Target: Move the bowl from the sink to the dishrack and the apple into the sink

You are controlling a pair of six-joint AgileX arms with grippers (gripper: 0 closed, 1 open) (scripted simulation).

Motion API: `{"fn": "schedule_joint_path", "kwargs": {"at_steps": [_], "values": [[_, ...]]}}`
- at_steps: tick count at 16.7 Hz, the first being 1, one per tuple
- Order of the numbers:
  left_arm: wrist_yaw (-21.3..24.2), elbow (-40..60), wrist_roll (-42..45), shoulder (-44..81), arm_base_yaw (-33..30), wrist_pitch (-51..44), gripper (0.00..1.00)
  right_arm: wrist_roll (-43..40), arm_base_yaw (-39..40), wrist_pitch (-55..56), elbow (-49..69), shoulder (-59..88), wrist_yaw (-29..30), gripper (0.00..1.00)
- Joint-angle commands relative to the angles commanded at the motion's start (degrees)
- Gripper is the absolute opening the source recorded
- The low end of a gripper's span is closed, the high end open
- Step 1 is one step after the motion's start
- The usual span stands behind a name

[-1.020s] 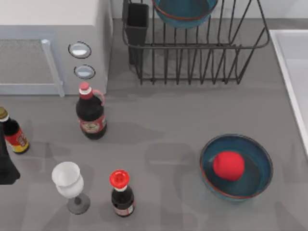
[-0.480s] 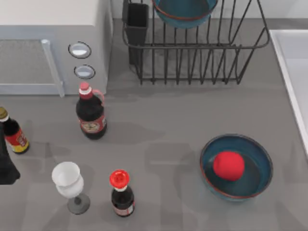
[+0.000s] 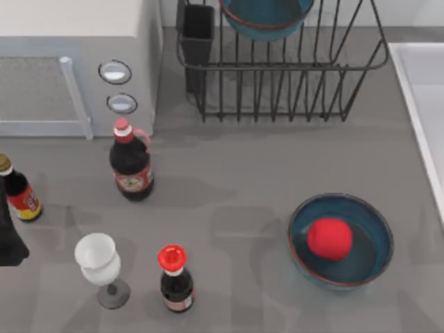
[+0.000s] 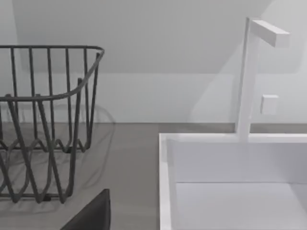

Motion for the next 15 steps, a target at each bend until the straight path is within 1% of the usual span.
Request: {"fn": "schedule_joint_path", "kwargs": {"at_steps": [9,12,15], "values": [[0.0,0.0,0.0,0.0,0.0,0.0,1.0,0.4,0.5,-0.4,0.6,0.6,0.1,1.0],[0.0,0.0,0.0,0.0,0.0,0.0,1.0,4.0,4.9,-4.3,6.0,6.1,0.4,1.0],[0.0,0.0,0.0,0.0,0.0,0.0,1.0,9.9,12.0,-11.3,15.6,17.0,0.7,1.0]]}}
